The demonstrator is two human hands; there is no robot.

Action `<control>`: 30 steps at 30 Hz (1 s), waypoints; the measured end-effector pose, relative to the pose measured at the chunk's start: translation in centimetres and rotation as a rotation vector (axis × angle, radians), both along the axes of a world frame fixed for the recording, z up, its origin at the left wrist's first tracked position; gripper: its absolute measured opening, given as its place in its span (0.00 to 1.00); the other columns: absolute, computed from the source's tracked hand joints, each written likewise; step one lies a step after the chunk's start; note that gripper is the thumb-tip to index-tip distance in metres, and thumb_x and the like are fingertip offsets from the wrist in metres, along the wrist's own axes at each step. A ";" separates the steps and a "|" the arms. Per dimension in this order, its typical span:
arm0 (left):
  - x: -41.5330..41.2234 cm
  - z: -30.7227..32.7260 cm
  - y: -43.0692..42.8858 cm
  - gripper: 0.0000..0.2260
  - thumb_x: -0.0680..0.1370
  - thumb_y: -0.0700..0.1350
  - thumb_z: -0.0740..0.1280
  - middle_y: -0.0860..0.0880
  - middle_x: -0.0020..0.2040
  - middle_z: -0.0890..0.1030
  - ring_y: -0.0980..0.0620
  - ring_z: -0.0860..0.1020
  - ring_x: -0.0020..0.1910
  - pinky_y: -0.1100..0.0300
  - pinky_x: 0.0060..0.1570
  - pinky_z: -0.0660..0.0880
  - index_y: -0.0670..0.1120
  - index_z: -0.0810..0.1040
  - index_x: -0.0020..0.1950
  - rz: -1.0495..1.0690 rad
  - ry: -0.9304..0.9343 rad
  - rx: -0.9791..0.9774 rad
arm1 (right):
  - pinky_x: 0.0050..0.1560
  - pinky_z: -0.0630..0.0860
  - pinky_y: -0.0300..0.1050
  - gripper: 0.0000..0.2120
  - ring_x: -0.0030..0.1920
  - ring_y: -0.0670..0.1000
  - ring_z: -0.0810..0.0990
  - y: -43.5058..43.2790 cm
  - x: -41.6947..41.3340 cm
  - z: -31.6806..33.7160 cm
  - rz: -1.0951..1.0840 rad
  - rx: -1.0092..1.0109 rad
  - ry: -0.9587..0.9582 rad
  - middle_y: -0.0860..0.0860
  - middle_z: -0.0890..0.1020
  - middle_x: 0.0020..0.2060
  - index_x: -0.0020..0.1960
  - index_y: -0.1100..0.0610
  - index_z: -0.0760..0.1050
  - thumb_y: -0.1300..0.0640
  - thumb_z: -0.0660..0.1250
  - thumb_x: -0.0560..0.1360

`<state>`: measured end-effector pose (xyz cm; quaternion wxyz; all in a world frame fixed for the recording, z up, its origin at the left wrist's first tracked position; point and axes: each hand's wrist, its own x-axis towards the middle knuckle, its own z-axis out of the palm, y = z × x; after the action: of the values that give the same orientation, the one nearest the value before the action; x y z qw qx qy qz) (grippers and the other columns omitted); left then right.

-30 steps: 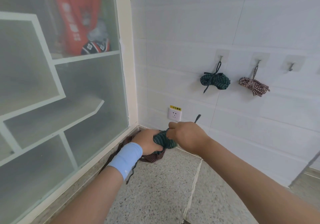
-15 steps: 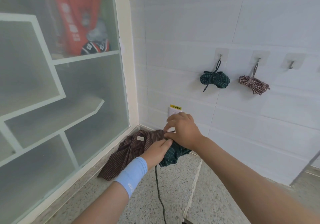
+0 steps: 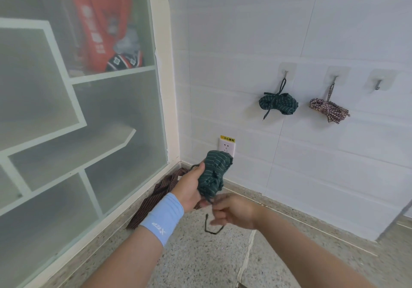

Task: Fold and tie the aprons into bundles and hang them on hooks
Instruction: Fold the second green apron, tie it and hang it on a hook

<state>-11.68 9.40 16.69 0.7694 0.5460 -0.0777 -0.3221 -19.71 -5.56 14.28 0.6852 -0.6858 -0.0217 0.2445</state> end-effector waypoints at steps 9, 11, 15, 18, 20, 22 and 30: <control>-1.5 0.1 1.0 0.19 0.78 0.68 0.53 0.52 0.48 0.74 0.49 0.79 0.48 0.47 0.61 0.74 0.60 0.77 0.57 -0.443 -0.782 0.772 | 0.28 0.58 0.38 0.11 0.27 0.46 0.59 -5.0 2.4 3.9 0.018 -0.575 0.124 0.47 0.64 0.27 0.57 0.62 0.73 0.64 0.53 0.82; -2.2 -0.7 0.3 0.17 0.82 0.60 0.51 0.52 0.48 0.70 0.55 0.73 0.44 0.46 0.58 0.75 0.55 0.76 0.56 -0.343 -0.924 0.854 | 0.27 0.59 0.40 0.10 0.26 0.46 0.61 -4.9 3.3 4.9 0.014 -0.751 0.059 0.47 0.67 0.27 0.53 0.61 0.76 0.62 0.56 0.82; -3.0 -1.8 -0.5 0.20 0.85 0.54 0.48 0.50 0.60 0.73 0.50 0.70 0.61 0.52 0.60 0.72 0.56 0.67 0.75 -0.126 -1.138 1.054 | 0.49 0.76 0.48 0.14 0.45 0.53 0.79 -3.6 4.5 5.9 -0.012 -1.291 -0.313 0.53 0.82 0.45 0.48 0.61 0.79 0.53 0.59 0.81; -2.9 -2.7 -1.0 0.20 0.85 0.50 0.46 0.47 0.53 0.79 0.44 0.71 0.59 0.50 0.55 0.73 0.46 0.74 0.65 -0.076 -1.166 1.291 | 0.45 0.78 0.51 0.13 0.45 0.56 0.79 -1.8 4.2 6.0 -0.004 -1.509 -0.488 0.54 0.80 0.43 0.47 0.59 0.75 0.52 0.58 0.82; -2.7 -2.7 -1.1 0.19 0.85 0.45 0.45 0.44 0.54 0.79 0.41 0.74 0.57 0.51 0.54 0.73 0.43 0.72 0.66 -0.006 -1.100 1.273 | 0.40 0.74 0.48 0.09 0.41 0.55 0.75 -0.7 3.9 5.8 0.019 -1.532 -0.591 0.52 0.76 0.39 0.46 0.57 0.70 0.55 0.58 0.83; -2.1 -2.6 -0.8 0.20 0.85 0.46 0.45 0.43 0.55 0.81 0.41 0.76 0.55 0.49 0.58 0.72 0.43 0.74 0.64 0.076 -0.963 1.197 | 0.38 0.69 0.47 0.07 0.39 0.54 0.72 0.1 3.5 5.6 0.047 -1.495 -0.654 0.49 0.70 0.34 0.45 0.56 0.66 0.58 0.57 0.83; -0.5 -2.9 -0.2 0.22 0.85 0.50 0.46 0.44 0.54 0.81 0.44 0.78 0.51 0.49 0.54 0.75 0.44 0.78 0.55 0.385 -0.672 0.986 | 0.34 0.66 0.48 0.07 0.35 0.53 0.70 1.8 1.8 4.6 0.016 -1.366 -0.793 0.51 0.73 0.35 0.43 0.58 0.71 0.63 0.57 0.79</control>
<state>-12.14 9.21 13.76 0.4051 0.9124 -0.0577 0.0136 -17.92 -3.76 18.93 0.0519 -0.9906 -0.1142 -0.0542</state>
